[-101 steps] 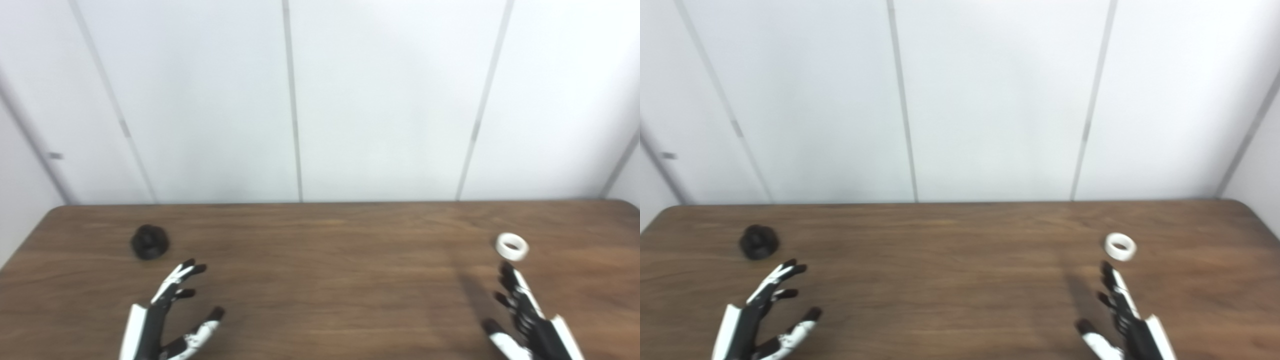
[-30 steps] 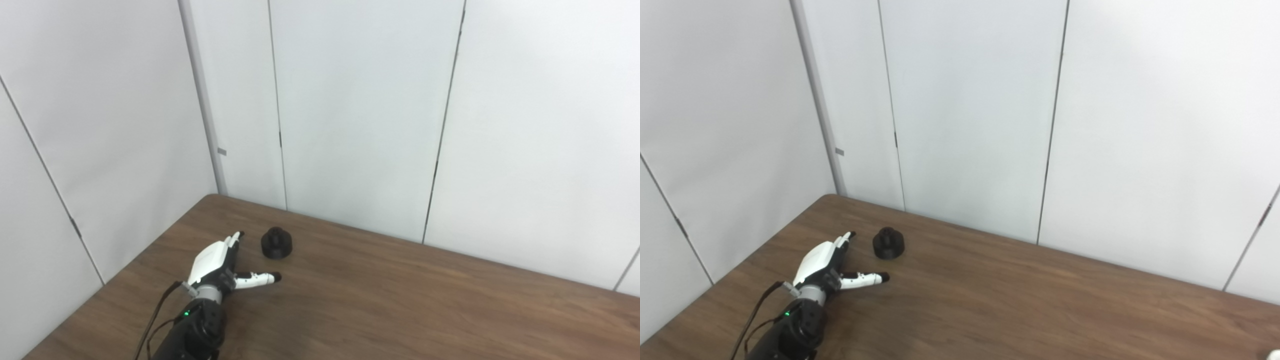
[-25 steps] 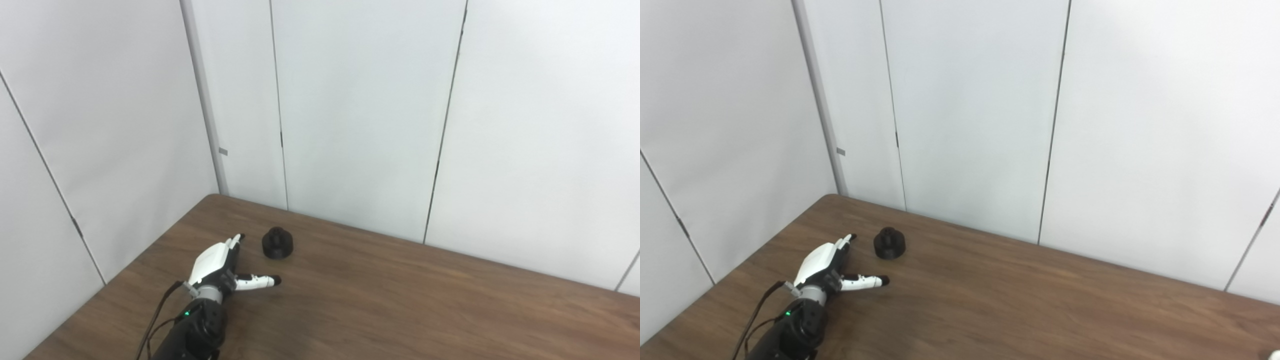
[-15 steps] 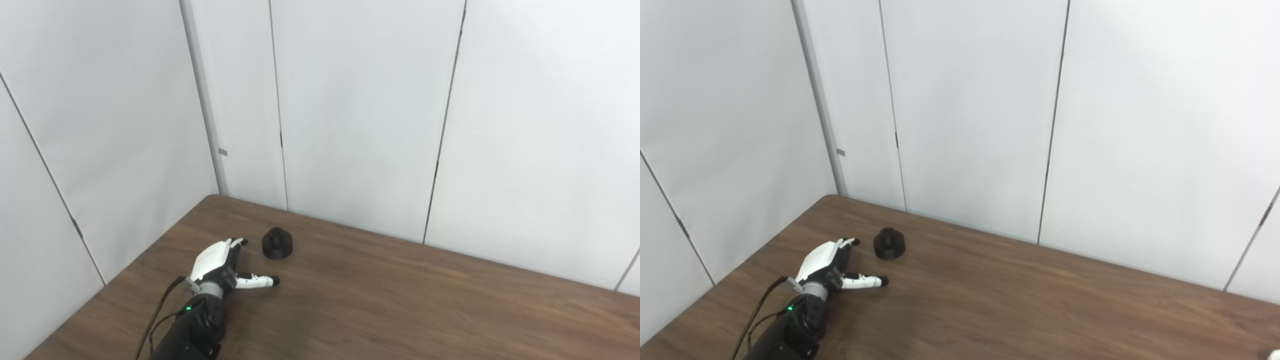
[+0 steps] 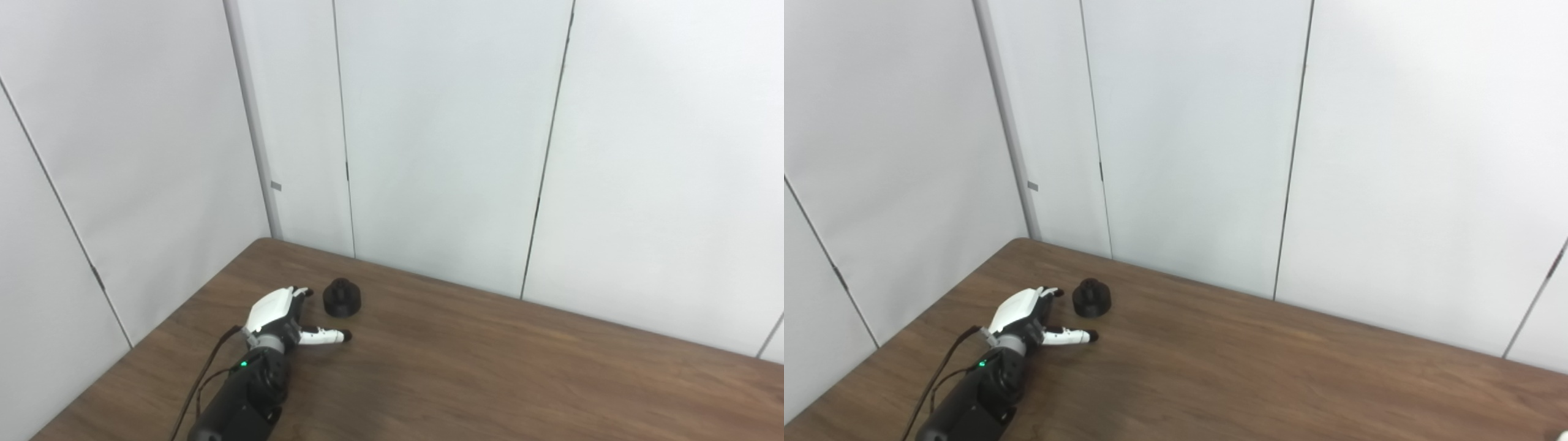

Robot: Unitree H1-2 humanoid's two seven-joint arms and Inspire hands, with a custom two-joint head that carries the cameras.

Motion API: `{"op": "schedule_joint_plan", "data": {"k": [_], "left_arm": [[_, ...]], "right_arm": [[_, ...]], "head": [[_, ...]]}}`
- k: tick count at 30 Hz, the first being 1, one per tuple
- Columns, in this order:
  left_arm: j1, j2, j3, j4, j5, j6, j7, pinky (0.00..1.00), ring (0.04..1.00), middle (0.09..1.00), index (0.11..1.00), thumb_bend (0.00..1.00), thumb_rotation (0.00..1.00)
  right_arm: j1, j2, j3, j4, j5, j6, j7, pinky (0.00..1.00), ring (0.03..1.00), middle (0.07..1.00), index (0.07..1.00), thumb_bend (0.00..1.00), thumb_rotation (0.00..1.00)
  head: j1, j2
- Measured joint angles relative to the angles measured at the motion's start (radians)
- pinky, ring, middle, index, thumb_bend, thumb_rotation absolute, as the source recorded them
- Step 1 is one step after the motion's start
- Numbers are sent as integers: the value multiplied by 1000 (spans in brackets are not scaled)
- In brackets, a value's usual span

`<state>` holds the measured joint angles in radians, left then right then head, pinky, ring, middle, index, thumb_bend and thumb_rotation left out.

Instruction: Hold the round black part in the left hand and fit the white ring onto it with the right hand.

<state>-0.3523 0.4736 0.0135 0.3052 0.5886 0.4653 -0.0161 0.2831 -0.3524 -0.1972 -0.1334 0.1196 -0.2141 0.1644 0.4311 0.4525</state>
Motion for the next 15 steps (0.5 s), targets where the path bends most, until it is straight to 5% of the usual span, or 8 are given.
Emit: {"op": "schedule_joint_plan", "data": {"k": [15], "left_arm": [[-15,0,-28,8,13,0,-23,1000,1000,1000,904,1000,460]], "right_arm": [[73,-8,-14,-62,28,12,11,945,963,976,935,601,745]], "head": [[-34,34]]}}
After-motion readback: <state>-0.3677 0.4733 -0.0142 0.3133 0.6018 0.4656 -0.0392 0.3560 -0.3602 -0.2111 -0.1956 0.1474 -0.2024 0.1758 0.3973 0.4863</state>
